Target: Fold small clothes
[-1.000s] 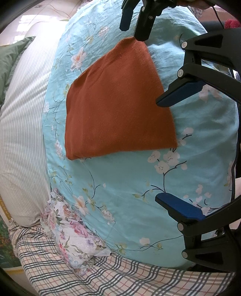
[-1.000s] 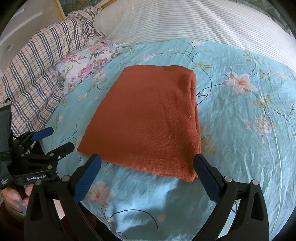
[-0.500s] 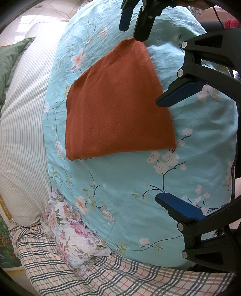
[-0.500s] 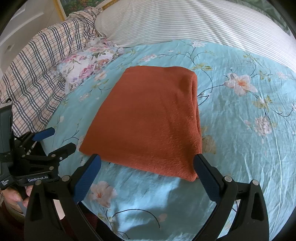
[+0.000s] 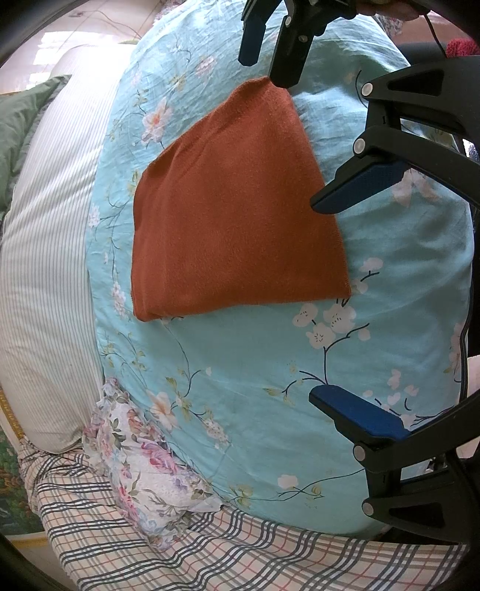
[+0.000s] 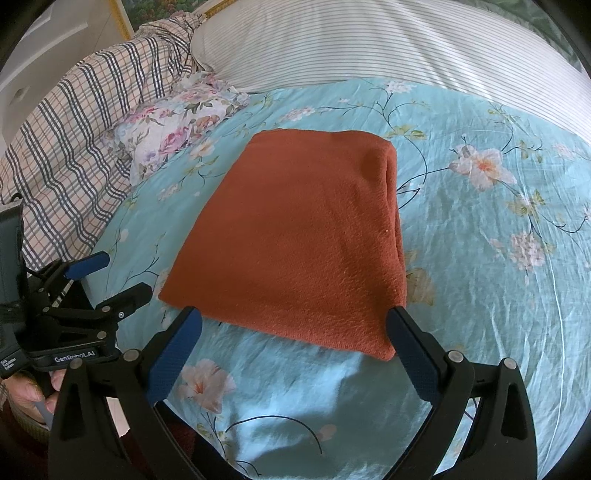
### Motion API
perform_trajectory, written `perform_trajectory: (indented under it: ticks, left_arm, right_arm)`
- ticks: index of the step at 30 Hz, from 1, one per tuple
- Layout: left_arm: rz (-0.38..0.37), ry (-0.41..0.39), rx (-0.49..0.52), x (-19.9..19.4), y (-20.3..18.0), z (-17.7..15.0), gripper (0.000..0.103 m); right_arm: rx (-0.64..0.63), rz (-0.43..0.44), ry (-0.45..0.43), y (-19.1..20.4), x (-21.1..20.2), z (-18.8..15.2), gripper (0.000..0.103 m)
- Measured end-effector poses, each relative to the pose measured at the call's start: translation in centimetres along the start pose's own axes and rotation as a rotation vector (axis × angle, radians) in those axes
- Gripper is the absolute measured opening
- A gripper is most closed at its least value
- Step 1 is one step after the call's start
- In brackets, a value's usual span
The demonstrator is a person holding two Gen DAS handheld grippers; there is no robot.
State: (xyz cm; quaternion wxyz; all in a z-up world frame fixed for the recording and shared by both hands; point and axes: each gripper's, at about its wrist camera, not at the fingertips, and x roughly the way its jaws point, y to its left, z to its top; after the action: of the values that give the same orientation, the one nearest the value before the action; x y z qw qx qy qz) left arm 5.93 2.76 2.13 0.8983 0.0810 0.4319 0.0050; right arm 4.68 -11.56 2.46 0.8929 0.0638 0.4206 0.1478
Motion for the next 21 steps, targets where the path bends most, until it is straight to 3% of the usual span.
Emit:
perform_trajectory:
  ticks: [21]
  left_arm:
    - [-0.004, -0.004, 0.007, -0.08, -0.44, 0.34, 0.094]
  right_arm:
    - [-0.001, -0.001, -0.001, 0.26, 0.06, 0.03, 0.100]
